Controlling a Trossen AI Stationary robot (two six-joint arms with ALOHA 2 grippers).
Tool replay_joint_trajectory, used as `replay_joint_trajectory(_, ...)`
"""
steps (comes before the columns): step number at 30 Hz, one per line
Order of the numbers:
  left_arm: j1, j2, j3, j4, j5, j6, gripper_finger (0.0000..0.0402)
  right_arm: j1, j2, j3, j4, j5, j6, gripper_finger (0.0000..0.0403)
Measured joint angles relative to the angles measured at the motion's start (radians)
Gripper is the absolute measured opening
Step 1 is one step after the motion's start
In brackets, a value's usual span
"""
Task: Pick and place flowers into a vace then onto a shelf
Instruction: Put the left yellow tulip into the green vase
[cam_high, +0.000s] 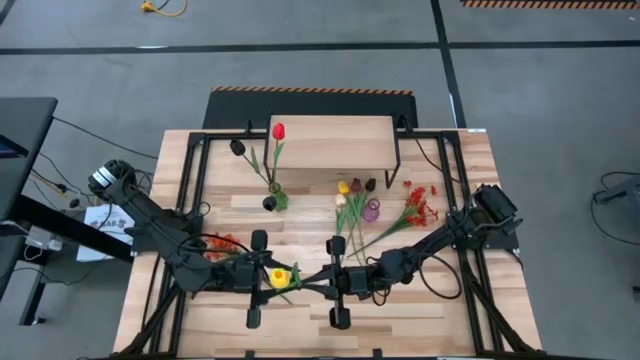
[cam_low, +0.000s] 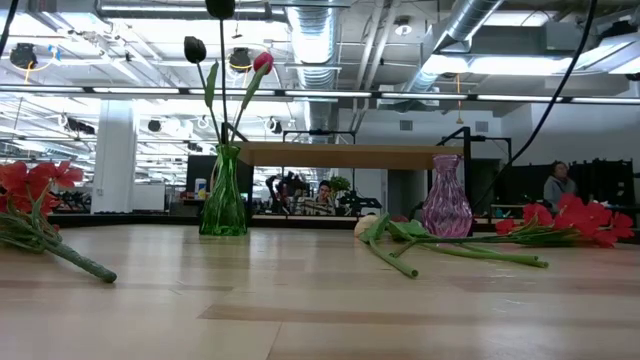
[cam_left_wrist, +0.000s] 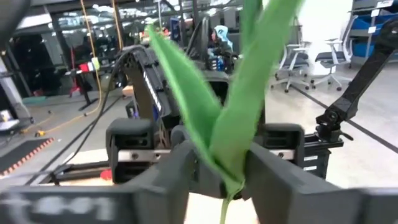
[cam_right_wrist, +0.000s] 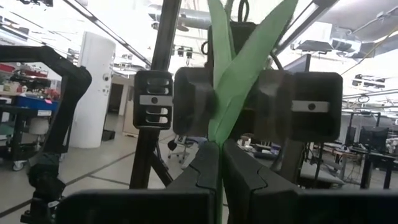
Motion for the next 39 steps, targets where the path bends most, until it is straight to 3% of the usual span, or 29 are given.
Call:
replay_joint_trajectory(4, 0.000, 0.000, 0.011, 0.004, 0.038, 0.046, 0.0020, -0.001, 0.000, 0.001, -0.005, 0.000, 0.008, 0.0006)
replay_joint_trajectory(10, 0.000, -0.002, 0.049, -0.031, 0.038, 0.050, 0.0005, -0.006, -0.001, 0.001, -0.023, -0.005, 0.018, 0.0034)
replay_joint_trajectory(14, -0.014, -0.006, 0.094, -0.107, -0.019, 0.059, 0.0003, -0.005, 0.002, -0.001, -0.035, -0.003, 0.018, 0.0065)
replay_joint_trajectory(19, -0.071, -0.005, 0.185, -0.251, -0.150, 0.067, 0.0002, -0.005, 0.002, -0.001, -0.040, 0.001, 0.044, 0.0113)
replay_joint_trajectory(28, -0.197, -0.006, 0.354, -0.557, -0.530, 0.022, 0.0001, -0.005, 0.001, -0.001, -0.077, 0.046, 0.068, 0.0189)
replay_joint_trajectory(33, -0.240, -0.029, 0.410, -0.684, -0.710, -0.034, 0.0001, -0.005, 0.001, -0.001, -0.090, 0.046, 0.069, 0.0209)
replay_joint_trajectory(39, -0.221, -0.110, 0.411, -0.696, -0.803, -0.043, 0.0000, -0.005, 0.001, -0.001, -0.091, 0.046, 0.069, 0.0214)
